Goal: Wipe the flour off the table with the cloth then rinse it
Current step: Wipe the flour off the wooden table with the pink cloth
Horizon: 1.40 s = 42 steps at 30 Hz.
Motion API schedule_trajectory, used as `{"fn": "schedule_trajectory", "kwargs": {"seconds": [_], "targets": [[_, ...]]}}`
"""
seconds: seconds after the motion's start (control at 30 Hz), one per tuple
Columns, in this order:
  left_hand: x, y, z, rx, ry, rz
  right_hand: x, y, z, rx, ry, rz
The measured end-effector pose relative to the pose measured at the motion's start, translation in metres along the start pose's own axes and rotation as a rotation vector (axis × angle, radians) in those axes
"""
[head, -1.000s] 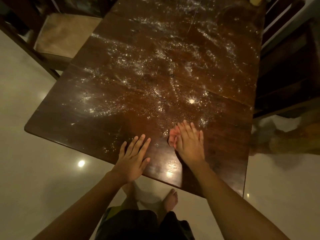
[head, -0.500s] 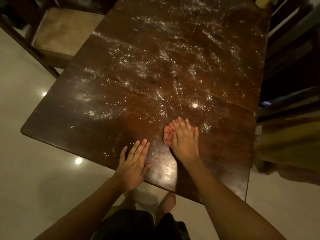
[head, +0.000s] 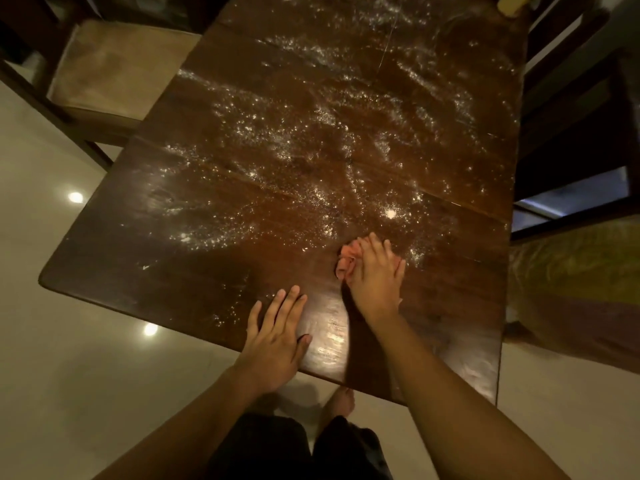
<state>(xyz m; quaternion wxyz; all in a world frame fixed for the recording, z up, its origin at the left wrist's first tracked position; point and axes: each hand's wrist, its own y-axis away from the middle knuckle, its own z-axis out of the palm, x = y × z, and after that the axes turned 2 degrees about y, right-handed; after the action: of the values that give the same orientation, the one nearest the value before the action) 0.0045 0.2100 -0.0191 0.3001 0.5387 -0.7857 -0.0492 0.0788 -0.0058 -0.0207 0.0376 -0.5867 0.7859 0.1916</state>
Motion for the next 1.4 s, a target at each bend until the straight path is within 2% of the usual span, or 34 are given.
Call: {"fn": "schedule_trajectory", "kwargs": {"seconds": [0.03, 0.1, 0.17, 0.2, 0.27, 0.37, 0.4, 0.47, 0.53, 0.63, 0.7, 0.77, 0.8, 0.87, 0.93, 1.0, 1.07, 1.17, 1.23, 1.3, 1.4], "targets": [[0.000, 0.000, -0.001, -0.019, -0.008, -0.002, -0.010, 0.004, 0.003, -0.018, -0.003, -0.026], [-0.003, 0.002, 0.000, -0.050, -0.013, 0.001, -0.013, 0.021, 0.007, -0.085, 0.056, -0.251], [-0.004, 0.002, -0.001, -0.069, 0.012, 0.015, 0.009, 0.038, 0.003, -0.160, 0.123, -0.471], [-0.003, 0.001, -0.003, -0.073, 0.031, 0.016, 0.025, 0.042, -0.001, -0.173, 0.154, -0.520], [0.000, 0.000, -0.008, -0.084, 0.023, 0.005, 0.064, 0.045, -0.012, -0.119, 0.175, -0.443], [0.012, -0.005, -0.012, -0.085, -0.101, -0.005, 0.111, 0.035, -0.023, 0.034, 0.019, -0.012], [0.019, -0.008, -0.013, -0.083, -0.111, -0.004, 0.117, 0.024, -0.026, 0.081, -0.020, 0.093], [0.035, -0.018, -0.014, -0.104, -0.076, -0.007, 0.111, -0.003, -0.030, 0.127, -0.069, 0.191], [0.051, -0.033, -0.013, -0.137, -0.014, -0.049, 0.098, -0.020, -0.029, 0.091, -0.048, 0.127], [0.063, -0.053, -0.008, -0.165, -0.014, -0.122, 0.093, -0.017, -0.025, -0.060, 0.085, -0.311], [0.061, -0.055, -0.002, -0.151, -0.024, -0.144, 0.113, -0.007, -0.027, -0.125, 0.201, -0.605], [0.056, -0.054, 0.002, -0.125, 0.010, -0.143, 0.144, -0.003, -0.035, -0.115, 0.270, -0.756], [0.054, -0.053, 0.004, -0.112, 0.021, -0.139, 0.158, -0.005, -0.041, -0.096, 0.251, -0.736], [0.052, -0.054, 0.005, -0.100, 0.018, -0.145, 0.172, -0.022, -0.052, -0.067, 0.139, -0.517], [0.052, -0.056, 0.006, -0.095, 0.013, -0.164, 0.160, -0.049, -0.059, -0.029, 0.029, -0.238], [0.051, -0.057, 0.008, -0.075, 0.009, -0.181, 0.132, -0.073, -0.063, -0.007, -0.026, -0.102], [0.051, -0.056, 0.010, -0.064, 0.010, -0.197, 0.108, -0.084, -0.058, -0.043, 0.012, -0.197], [0.053, -0.057, 0.009, -0.082, 0.013, -0.224, 0.099, -0.074, -0.048, -0.195, 0.172, -0.657], [0.054, -0.058, 0.008, -0.086, 0.015, -0.224, 0.116, -0.068, -0.048, -0.239, 0.236, -0.861], [0.055, -0.057, 0.008, -0.078, 0.029, -0.220, 0.141, -0.071, -0.054, -0.229, 0.240, -0.884], [0.057, -0.055, 0.007, -0.054, 0.040, -0.216, 0.160, -0.089, -0.066, -0.133, 0.132, -0.625]]}}
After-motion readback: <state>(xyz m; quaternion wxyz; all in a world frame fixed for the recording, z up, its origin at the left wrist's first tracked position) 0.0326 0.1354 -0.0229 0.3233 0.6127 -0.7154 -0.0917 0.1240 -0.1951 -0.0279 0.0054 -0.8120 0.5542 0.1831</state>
